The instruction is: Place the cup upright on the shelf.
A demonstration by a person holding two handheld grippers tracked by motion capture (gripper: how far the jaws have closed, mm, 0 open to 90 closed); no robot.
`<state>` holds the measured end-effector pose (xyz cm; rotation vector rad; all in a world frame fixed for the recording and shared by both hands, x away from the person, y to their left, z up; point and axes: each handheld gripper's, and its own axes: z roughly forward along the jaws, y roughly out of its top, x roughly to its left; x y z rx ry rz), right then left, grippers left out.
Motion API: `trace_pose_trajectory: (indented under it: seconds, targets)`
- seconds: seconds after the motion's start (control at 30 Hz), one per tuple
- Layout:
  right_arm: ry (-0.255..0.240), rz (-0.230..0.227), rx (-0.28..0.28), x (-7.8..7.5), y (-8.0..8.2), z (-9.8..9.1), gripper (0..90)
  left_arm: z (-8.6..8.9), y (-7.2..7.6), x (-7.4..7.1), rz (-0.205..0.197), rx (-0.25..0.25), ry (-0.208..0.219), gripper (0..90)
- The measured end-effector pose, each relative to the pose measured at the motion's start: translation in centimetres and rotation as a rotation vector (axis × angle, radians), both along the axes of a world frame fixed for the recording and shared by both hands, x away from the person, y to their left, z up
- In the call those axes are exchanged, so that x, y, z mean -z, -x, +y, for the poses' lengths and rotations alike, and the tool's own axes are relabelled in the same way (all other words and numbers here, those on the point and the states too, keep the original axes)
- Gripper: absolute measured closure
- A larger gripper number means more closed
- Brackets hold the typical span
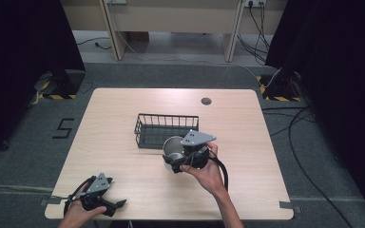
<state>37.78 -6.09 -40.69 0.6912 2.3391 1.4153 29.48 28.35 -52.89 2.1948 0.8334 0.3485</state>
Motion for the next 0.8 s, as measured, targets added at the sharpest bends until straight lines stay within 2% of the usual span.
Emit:
trace_pose_trajectory:
  seconds: [0.23,0.43,0.8]
  targets:
    - [0.001,-0.003,-0.001,-2.3,-1.5,0.6,6.4,0.0,0.0,0.0,0.000,-0.001,0.002,0.0]
    - [0.010,0.002,0.007,-3.6,-2.4,1.3,6.4,0.0,0.0,0.0,0.000,-0.001,0.002,0.0]
    - [0.024,-0.012,0.033,-6.0,-5.3,2.7,6.4,0.0,0.0,0.0,0.002,0.000,0.000,0.0]
